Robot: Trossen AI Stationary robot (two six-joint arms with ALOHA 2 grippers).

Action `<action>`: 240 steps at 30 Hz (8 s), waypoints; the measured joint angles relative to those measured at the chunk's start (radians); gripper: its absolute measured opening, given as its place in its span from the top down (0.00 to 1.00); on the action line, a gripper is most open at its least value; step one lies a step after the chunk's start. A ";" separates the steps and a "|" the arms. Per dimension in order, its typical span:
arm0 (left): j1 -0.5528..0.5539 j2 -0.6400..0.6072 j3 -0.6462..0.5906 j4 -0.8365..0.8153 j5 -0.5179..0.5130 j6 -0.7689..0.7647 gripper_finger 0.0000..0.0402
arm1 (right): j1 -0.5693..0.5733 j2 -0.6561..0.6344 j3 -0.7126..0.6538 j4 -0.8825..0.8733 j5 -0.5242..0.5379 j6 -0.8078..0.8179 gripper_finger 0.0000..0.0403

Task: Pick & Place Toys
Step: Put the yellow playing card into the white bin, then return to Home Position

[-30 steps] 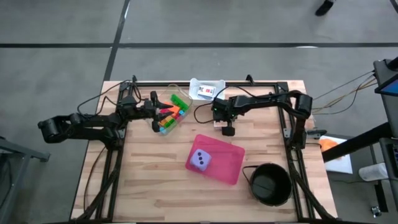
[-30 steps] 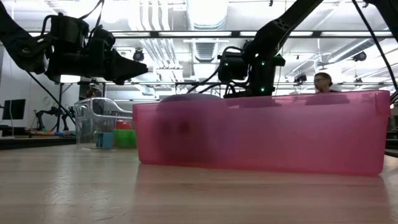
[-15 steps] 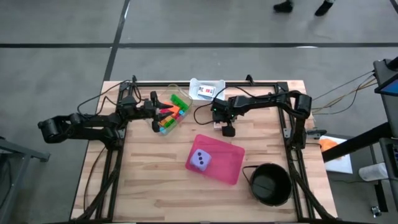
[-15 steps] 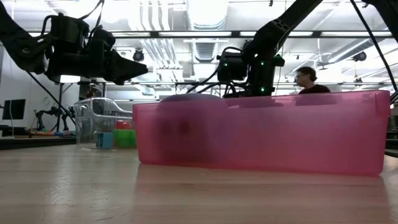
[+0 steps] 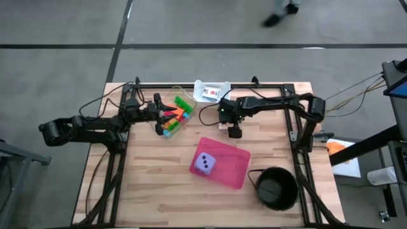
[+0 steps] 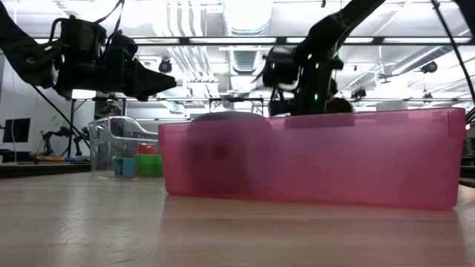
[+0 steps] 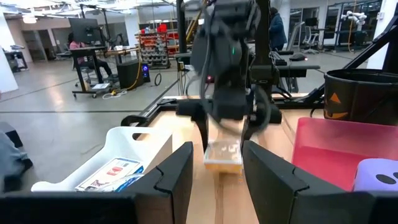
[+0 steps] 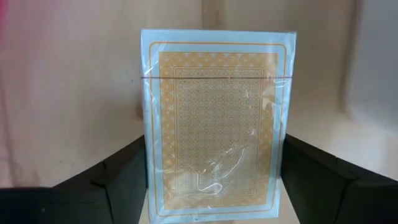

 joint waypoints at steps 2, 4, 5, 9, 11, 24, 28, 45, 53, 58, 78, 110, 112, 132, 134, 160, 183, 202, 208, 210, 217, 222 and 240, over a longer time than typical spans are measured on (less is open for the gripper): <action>0.000 0.000 0.000 0.000 0.000 0.000 0.65 | 0.000 -0.040 0.000 0.000 -0.001 -0.008 0.26; 0.000 0.000 0.000 0.000 0.000 0.000 0.65 | 0.000 -0.079 0.000 0.015 -0.005 -0.011 0.26; 0.000 0.000 0.000 0.000 0.000 0.000 0.65 | 0.000 -0.102 -0.003 0.039 -0.015 -0.011 0.26; 0.000 0.000 0.000 0.000 0.000 0.000 0.65 | 0.000 -0.208 -0.068 0.263 -0.123 0.000 0.26; 0.000 0.000 0.000 0.000 0.000 0.000 0.65 | 0.000 -0.249 -0.137 0.430 -0.188 0.015 0.26; 0.000 0.000 -0.001 0.000 0.000 0.000 0.65 | -0.044 -0.287 -0.528 1.308 -0.190 0.154 0.26; 0.000 0.000 -0.001 0.000 0.000 0.000 0.65 | -0.090 -0.249 -0.490 1.305 -0.176 0.157 0.26; 0.000 0.000 -0.001 -0.005 0.000 0.003 0.65 | -0.260 0.072 0.079 0.587 -0.105 0.017 0.26; 0.000 0.000 -0.001 -0.010 0.000 0.011 0.65 | -0.258 0.178 0.292 0.242 -0.042 -0.025 0.26; 0.000 0.000 -0.001 -0.017 0.000 0.011 0.65 | -0.259 0.195 0.317 0.205 -0.041 -0.028 0.26; 0.000 -0.001 0.001 0.013 0.000 0.003 0.65 | -0.246 0.073 0.253 0.410 -0.222 0.009 0.35; -0.238 -0.766 -0.041 -0.630 -0.279 -0.186 0.68 | -0.148 -0.632 -0.715 1.374 -0.280 0.182 0.41; -0.294 -0.765 -0.069 -0.579 -0.331 -0.177 0.70 | -0.148 -0.664 -0.740 1.371 -0.277 0.193 0.41; -0.457 -0.767 -0.150 -0.599 -0.296 -0.153 0.80 | -0.150 -0.759 -0.819 1.357 -0.268 0.188 0.41; -0.457 -0.767 -0.150 -0.608 -0.296 -0.151 0.80 | -0.153 -0.773 -0.819 1.359 -0.221 0.175 0.41; -0.407 -0.767 -0.150 -0.650 -0.162 -0.111 0.80 | -0.141 -1.523 -1.162 1.241 -0.267 0.309 0.41; 0.057 -0.765 -0.174 -0.629 0.298 -0.100 0.80 | -0.241 -1.666 -1.161 0.941 -0.307 0.199 0.41; 0.079 -0.764 -0.174 -0.655 0.333 -0.088 0.80 | 0.027 -1.587 -1.161 1.016 0.054 0.210 0.41; 0.079 -0.764 -0.174 -0.662 0.333 -0.085 0.80 | 0.136 -1.655 -1.161 0.937 0.123 0.195 0.41; 0.079 -0.764 -0.175 -0.662 0.333 -0.084 0.80 | 0.157 -1.692 -1.162 0.916 0.142 0.193 0.41; 0.078 -0.764 -0.175 -0.662 0.334 -0.076 0.80 | 0.172 -1.826 -1.158 0.841 0.086 0.177 0.41; 0.078 -0.769 -0.175 -0.647 0.408 -0.077 0.80 | 0.172 -1.826 -1.142 0.803 0.086 0.169 0.41; 0.079 -0.771 -0.175 -0.673 0.366 -0.058 0.80 | 0.173 -1.825 -1.141 0.735 0.085 0.178 0.41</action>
